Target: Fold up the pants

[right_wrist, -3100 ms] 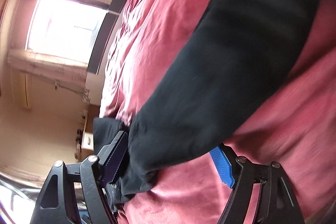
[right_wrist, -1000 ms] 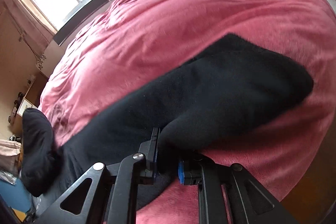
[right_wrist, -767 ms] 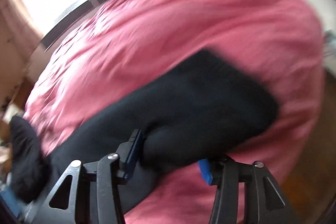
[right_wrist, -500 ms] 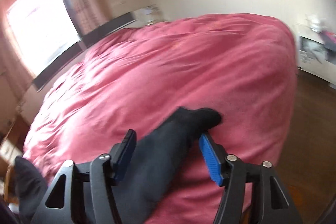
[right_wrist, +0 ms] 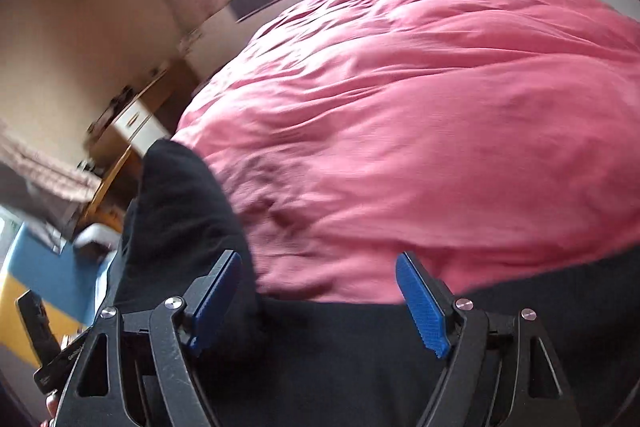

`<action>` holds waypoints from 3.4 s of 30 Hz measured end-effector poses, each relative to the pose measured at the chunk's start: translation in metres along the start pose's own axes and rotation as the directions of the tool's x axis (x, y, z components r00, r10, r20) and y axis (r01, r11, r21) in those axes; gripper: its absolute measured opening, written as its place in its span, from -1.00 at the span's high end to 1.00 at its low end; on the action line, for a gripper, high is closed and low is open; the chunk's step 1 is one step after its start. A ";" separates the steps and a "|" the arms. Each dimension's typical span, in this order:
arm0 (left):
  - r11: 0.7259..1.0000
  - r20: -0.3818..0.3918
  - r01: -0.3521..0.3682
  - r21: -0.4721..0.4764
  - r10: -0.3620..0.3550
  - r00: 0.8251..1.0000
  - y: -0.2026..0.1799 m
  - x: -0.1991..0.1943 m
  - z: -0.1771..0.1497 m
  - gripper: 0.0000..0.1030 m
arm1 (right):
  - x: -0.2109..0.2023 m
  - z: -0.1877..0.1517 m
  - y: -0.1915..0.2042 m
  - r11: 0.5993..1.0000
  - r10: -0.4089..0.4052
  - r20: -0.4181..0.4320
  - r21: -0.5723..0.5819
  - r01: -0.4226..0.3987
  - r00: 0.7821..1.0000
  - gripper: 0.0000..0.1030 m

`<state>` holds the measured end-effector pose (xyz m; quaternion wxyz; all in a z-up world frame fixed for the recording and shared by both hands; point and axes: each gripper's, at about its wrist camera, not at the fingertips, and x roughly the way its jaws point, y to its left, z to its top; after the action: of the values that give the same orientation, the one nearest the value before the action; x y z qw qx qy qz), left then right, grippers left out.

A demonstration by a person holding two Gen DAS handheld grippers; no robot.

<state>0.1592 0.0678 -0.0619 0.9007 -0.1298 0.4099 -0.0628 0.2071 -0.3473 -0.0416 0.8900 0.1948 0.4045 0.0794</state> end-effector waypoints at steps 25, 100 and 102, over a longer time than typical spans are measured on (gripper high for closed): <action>0.999 0.001 -0.039 -0.021 0.039 0.999 0.023 0.000 -0.014 -0.10 | 0.200 0.031 0.132 0.965 0.204 -0.270 -0.104 -0.239 0.941 0.44; 0.991 -0.122 -0.118 0.064 0.125 0.985 -0.032 0.015 -0.032 -0.10 | -0.072 0.047 -0.278 0.747 -0.335 0.168 0.646 0.153 0.927 0.23; 0.990 -0.112 -0.119 0.077 0.128 0.985 -0.032 0.015 -0.028 -0.10 | -0.081 0.038 -0.269 0.755 -0.367 0.200 0.634 0.165 0.909 -0.03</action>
<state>0.1474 0.0289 -0.0810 0.8813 -0.0685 0.4666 -0.0287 0.1777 -0.6275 -0.0743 0.8351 0.4181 0.2861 -0.2145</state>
